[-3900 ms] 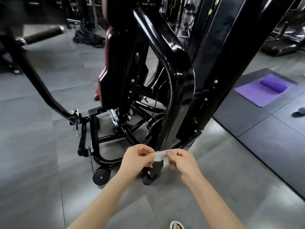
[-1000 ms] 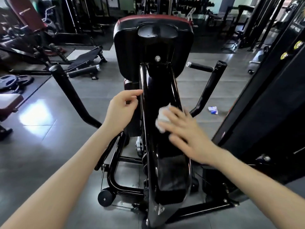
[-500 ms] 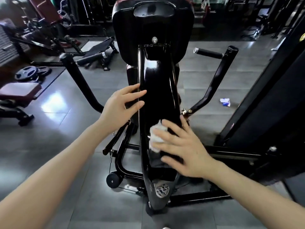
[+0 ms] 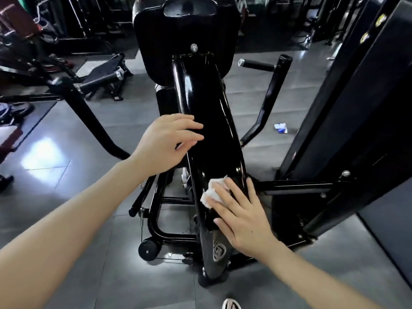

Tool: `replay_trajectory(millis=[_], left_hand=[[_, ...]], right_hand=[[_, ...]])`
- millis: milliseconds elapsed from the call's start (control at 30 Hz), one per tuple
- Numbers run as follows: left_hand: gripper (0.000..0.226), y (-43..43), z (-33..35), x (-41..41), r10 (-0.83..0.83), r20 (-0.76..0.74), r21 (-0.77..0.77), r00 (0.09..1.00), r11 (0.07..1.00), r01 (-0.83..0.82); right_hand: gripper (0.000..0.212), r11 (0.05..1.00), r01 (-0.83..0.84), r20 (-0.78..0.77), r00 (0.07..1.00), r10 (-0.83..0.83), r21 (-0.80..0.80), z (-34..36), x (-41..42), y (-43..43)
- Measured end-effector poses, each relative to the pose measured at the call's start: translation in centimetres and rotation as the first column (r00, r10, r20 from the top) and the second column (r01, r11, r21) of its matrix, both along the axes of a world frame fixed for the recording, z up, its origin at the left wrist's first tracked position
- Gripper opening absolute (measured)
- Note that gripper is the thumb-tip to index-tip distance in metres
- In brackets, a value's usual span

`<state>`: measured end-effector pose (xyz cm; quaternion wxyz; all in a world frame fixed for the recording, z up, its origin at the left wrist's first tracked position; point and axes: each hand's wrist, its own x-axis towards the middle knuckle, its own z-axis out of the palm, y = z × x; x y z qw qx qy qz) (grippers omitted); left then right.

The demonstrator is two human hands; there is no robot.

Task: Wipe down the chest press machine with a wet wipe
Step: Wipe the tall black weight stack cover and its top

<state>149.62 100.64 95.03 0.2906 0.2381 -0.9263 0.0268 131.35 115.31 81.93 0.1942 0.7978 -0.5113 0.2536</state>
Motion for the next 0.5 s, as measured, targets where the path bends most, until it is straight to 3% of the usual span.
replay_trajectory(millis=[67,133,200,367,433,500], left_hand=[[0.023,0.7,-0.8,0.5,-0.095,0.039,-0.048,0.995,0.994,0.097],[0.022,1.1,-1.3,0.9,-0.185,0.076,-0.070,0.980,0.979,0.191],[0.021,1.3,-1.4,1.0,-0.243,0.123,-0.093,0.962,0.962,0.255],[0.023,2.6,-2.4,1.2,-0.341,0.204,-0.172,0.918,0.910,0.376],[0.025,3.3,-3.6,1.4,-0.358,0.249,-0.199,0.900,0.890,0.409],[0.025,3.7,-4.6,1.4,-0.374,0.286,-0.224,0.882,0.869,0.441]], right_hand=[[0.046,0.998,0.064,0.040,0.997,-0.065,0.027,-2.2,-0.1,2.0],[0.048,0.987,0.154,0.194,0.968,-0.161,0.051,-1.7,1.2,1.8],[0.048,0.964,0.251,0.400,0.878,-0.264,0.087,0.6,3.3,-0.1],[0.046,0.868,0.468,0.720,0.543,-0.433,0.170,2.8,6.5,-2.2],[0.046,0.857,0.483,0.829,0.396,-0.396,0.178,0.3,8.3,-0.4],[0.048,0.863,0.454,0.924,0.186,-0.336,0.222,-2.6,10.1,1.3]])
